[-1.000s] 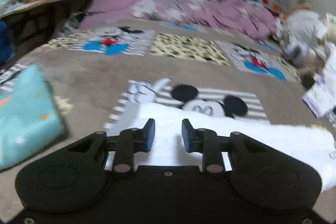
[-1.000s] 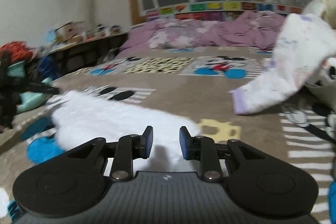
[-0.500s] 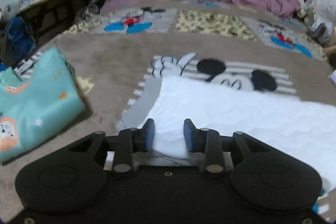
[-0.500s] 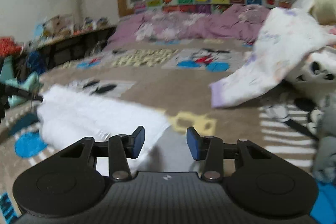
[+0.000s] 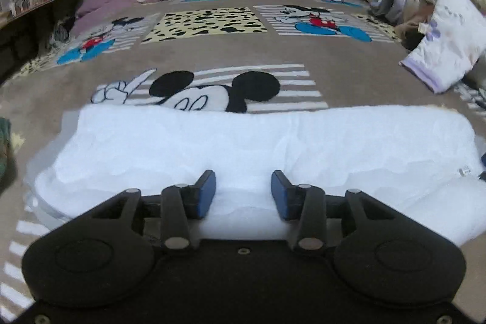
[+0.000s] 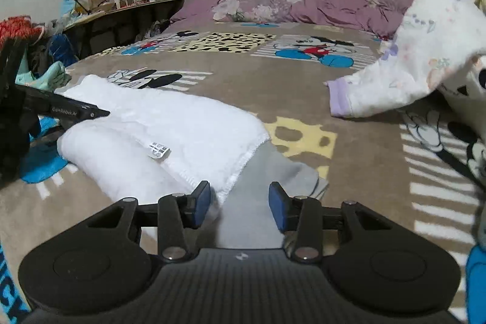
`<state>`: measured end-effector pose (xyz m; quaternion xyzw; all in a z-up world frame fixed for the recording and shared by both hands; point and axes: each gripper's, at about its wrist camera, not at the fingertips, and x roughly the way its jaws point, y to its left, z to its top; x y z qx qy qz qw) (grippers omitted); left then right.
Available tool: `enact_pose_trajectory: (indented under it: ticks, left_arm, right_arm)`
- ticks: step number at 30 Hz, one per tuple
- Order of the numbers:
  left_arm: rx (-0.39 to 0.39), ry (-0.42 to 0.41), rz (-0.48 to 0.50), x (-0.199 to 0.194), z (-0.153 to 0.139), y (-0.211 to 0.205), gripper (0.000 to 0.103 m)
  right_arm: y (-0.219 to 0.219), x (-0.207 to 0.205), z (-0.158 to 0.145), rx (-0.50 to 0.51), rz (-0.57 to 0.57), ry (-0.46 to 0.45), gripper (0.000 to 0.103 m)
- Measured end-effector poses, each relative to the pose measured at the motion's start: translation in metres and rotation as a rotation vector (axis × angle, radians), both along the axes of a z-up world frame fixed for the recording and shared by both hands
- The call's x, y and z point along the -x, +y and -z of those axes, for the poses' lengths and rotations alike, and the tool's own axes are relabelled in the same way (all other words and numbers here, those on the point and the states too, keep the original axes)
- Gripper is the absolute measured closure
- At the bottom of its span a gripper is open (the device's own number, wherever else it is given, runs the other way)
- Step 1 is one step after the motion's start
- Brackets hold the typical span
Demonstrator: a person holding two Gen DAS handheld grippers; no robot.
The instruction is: Fold clothes
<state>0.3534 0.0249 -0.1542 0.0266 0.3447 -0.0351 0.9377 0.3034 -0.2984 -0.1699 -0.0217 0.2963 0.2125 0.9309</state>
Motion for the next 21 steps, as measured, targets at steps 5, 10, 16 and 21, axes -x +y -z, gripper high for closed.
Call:
enact_pose_trajectory:
  ticks: [5, 10, 16, 21]
  left_arm:
    - [0.031, -0.034, -0.128, 0.014, -0.022, 0.046, 0.06]
    - [0.159, -0.039, -0.392, 0.033, -0.04, 0.136, 0.062]
    - [0.464, -0.029, -0.458, 0.053, -0.038, 0.184, 0.062]
    - [0.569, -0.025, -0.496, 0.05, -0.022, 0.176, 0.062]
  right_arm:
    - [-0.006, 0.011, -0.009, -0.044, 0.024, -0.077, 0.061]
    - [-0.012, 0.018, -0.018, -0.076, 0.026, -0.127, 0.061]
    - [-0.005, 0.016, -0.015, -0.087, 0.003, -0.11, 0.061]
    - [0.001, 0.019, -0.013, -0.087, -0.02, -0.11, 0.06]
